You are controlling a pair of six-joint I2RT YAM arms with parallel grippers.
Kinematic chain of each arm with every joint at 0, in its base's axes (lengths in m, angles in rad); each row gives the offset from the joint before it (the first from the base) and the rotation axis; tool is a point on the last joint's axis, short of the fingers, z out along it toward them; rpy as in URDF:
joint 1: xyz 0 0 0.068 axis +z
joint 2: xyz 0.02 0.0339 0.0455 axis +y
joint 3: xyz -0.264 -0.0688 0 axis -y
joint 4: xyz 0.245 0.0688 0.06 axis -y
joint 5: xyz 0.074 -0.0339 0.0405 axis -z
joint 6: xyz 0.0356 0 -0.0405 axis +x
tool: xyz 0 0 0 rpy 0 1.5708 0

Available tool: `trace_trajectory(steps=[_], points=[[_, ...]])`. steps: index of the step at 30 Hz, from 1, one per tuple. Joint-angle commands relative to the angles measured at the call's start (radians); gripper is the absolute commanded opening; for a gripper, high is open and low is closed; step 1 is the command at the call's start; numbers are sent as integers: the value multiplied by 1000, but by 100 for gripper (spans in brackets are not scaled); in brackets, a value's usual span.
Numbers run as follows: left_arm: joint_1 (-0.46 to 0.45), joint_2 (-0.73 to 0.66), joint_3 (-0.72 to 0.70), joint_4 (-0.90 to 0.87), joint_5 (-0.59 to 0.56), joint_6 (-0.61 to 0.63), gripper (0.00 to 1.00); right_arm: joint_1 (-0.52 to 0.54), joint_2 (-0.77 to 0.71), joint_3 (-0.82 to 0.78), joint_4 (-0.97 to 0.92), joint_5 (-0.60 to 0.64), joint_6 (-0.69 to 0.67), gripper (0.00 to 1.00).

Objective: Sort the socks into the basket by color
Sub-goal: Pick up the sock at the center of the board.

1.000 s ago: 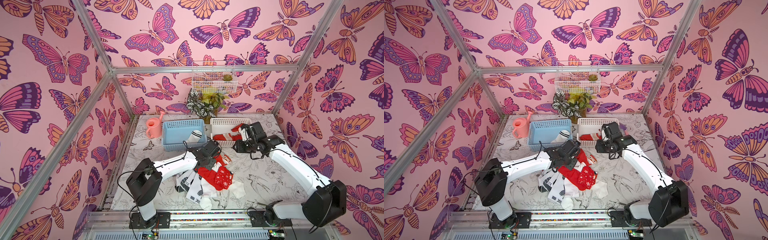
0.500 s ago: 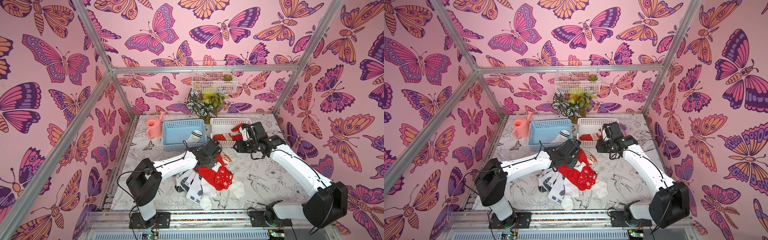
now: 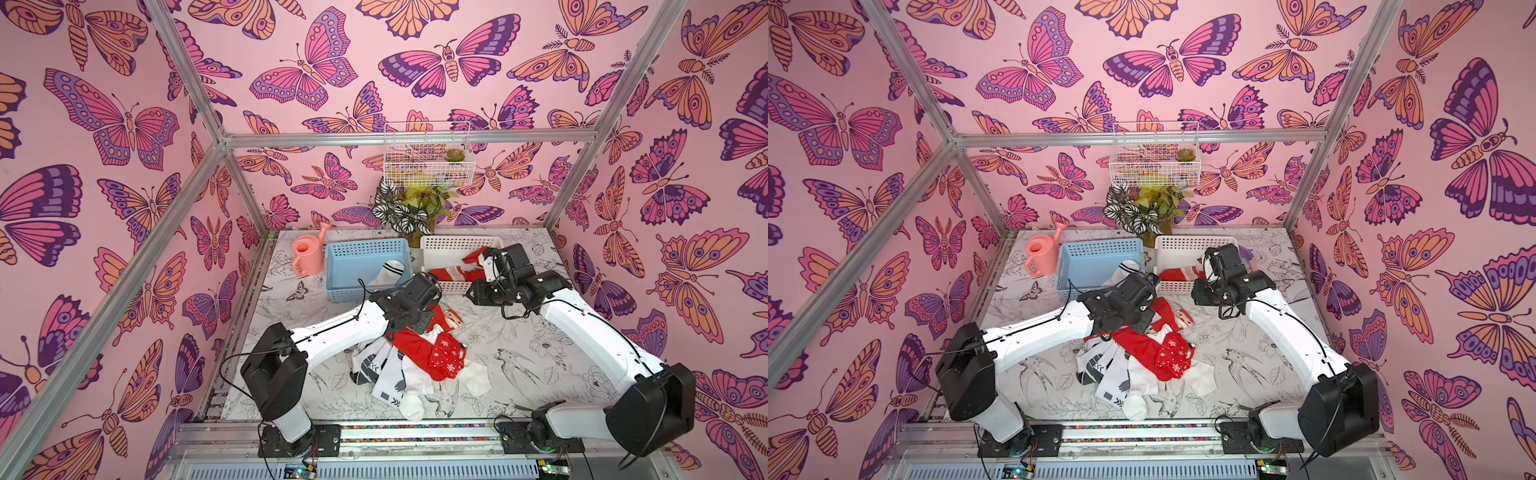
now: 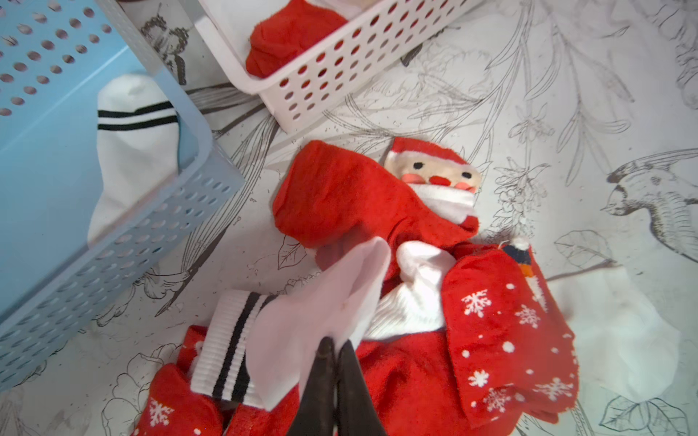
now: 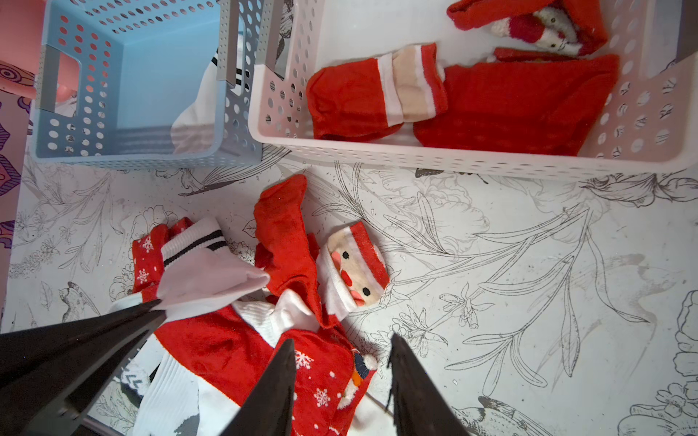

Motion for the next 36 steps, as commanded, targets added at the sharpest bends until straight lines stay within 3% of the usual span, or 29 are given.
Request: trace_trajectory(steps=[1,19,36], points=[[-3,-44,34,-50,-3,12,6,-9,-19,-8,9,-11,5,43],[7,-104,129,-123,-91,64,6,-9,-13,-6,17,-21,1,43],[194,-215,221,-150,-89,115,6,-9,-5,24,2,-35,-9,43]])
